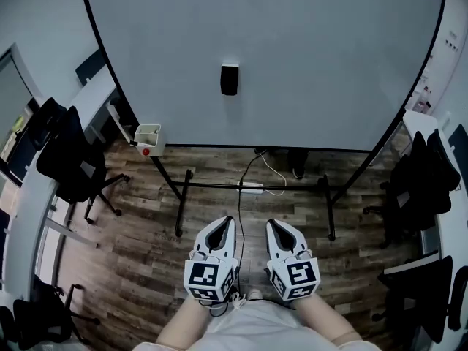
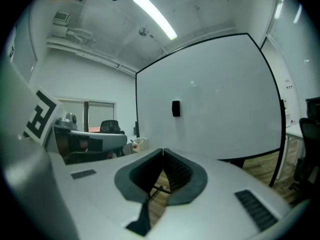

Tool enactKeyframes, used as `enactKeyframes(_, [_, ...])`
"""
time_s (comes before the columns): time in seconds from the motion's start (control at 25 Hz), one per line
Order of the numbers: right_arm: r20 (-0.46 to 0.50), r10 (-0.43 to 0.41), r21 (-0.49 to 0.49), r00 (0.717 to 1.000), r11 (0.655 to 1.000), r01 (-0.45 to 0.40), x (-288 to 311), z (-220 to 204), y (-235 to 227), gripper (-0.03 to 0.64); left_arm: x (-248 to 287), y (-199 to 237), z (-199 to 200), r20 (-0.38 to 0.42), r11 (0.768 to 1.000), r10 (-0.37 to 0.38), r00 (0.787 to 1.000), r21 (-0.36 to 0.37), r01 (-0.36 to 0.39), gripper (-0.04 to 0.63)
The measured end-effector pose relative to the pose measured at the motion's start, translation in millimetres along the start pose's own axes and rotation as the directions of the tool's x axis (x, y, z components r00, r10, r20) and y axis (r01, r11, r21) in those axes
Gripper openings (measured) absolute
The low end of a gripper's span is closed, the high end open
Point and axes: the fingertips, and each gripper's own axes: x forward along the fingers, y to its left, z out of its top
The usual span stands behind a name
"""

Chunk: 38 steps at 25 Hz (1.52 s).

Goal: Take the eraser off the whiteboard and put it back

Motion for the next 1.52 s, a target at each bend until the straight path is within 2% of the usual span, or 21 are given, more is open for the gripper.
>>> enactKeyframes(0.32, [-0.012, -0.053, 0.006, 0.999, 0.999, 0.053, 65.0, 3.8, -36.1, 0.028, 75.9, 28.2, -0.2, -0.025, 0.998, -0.061, 0.998, -0.005, 0.061, 0.018])
enactKeyframes(0.68, [0.037, -0.144, -0.002, 0.989, 0.99, 0.144, 171.4, 44.7, -63.1, 0.028, 171.4, 97.5, 48.4, 0.026, 0.99, -0.14, 0.99, 0.032, 0.139, 0.018])
enactKeyframes(0.84, [0.048, -0.187, 0.001, 0.981, 0.982, 0.187, 205.4, 56.6, -69.9, 0.028, 200.0, 123.5, 61.7, 0.026, 0.983, -0.173, 0.985, 0.07, 0.171, 0.018])
enactKeyframes(0.96, [0.051, -0.201, -0.004, 0.978, 0.979, 0.202, 226.6, 62.7, -77.7, 0.028, 219.3, 135.9, 69.1, 0.031, 0.981, -0.184, 0.982, 0.061, 0.182, 0.018])
enactKeyframes(1.2, [0.074, -0.21, -0.011, 0.975, 0.977, 0.211, 250.8, 76.9, -92.6, 0.028, 244.6, 144.0, 80.9, 0.059, 0.986, -0.154, 0.986, 0.075, 0.15, 0.018])
enactKeyframes(1.52, [0.077, -0.132, -0.062, 0.988, 0.989, 0.137, 273.6, 96.3, -109.6, 0.028, 270.0, 149.4, 110.2, 0.107, 0.996, -0.053, 0.993, 0.079, 0.045, 0.02])
